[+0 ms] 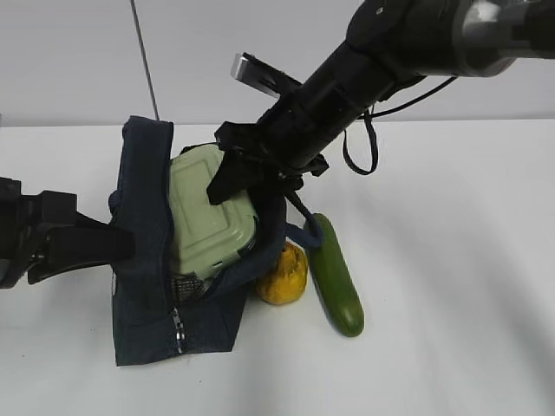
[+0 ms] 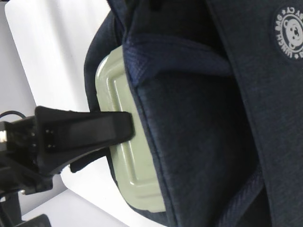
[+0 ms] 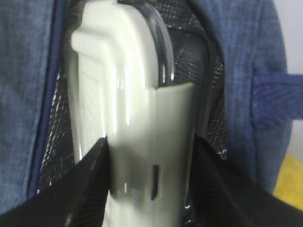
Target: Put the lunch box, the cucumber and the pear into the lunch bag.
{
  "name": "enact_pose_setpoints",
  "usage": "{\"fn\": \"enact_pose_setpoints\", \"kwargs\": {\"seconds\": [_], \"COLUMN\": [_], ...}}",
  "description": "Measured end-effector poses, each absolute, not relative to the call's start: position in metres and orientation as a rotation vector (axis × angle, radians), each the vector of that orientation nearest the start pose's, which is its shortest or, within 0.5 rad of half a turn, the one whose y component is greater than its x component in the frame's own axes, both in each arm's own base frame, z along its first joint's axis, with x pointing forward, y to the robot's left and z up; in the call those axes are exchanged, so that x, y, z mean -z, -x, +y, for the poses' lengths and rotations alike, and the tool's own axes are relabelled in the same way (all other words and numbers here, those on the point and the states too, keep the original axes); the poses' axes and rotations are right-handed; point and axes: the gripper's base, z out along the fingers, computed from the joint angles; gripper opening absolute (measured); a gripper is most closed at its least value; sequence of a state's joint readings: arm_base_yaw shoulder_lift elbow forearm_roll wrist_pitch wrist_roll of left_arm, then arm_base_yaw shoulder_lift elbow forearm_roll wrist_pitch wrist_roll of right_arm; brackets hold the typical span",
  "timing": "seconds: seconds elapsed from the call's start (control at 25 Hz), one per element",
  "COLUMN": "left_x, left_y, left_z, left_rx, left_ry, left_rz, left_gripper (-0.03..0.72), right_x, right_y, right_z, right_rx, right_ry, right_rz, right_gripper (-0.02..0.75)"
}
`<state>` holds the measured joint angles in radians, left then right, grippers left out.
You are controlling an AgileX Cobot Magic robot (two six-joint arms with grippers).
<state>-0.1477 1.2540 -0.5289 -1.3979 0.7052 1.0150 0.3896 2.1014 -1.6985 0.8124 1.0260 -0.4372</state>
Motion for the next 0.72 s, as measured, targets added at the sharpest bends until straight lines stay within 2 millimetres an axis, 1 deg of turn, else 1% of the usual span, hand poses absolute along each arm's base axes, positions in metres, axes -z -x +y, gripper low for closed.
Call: {"fn": "enact_pose_setpoints", "kwargs": {"seconds": [0.12, 0.28, 0.4, 0.6, 0.72], "left_x": [-0.222, -0.222, -0.222, -0.222, -0.222], "left_y": [-0.202, -0.202, -0.202, -0.202, -0.202], "left_z": [-0.089, -0.089, -0.089, -0.089, -0.089], "left_rx": [1.046, 1.04, 1.037, 1.037, 1.038], "left_ry": [-0.14, -0.146, -0.146, -0.146, -0.146], "left_rz": [2.354, 2.352, 2.352, 2.352, 2.352], "left_gripper": [-0.015, -0.015, -0.015, -0.015, -0.015], "right_x": [-0.221, -0.22, -0.217, -0.212, -0.211], "right_y": [-0.395, -0.387, -0.382, -0.383, -0.383], "right_z": [0.228, 0.247, 0.258, 0.261, 0.26], "right_rx": [-1.022, -0.954, -0.945, -0.912, -0.87], "right_ry": [0.632, 0.713, 0.743, 0.747, 0.767], "right_rz": [2.64, 2.614, 2.608, 2.604, 2.61], "right_gripper": [0.368, 0.368, 0.368, 0.369, 0.388]}}
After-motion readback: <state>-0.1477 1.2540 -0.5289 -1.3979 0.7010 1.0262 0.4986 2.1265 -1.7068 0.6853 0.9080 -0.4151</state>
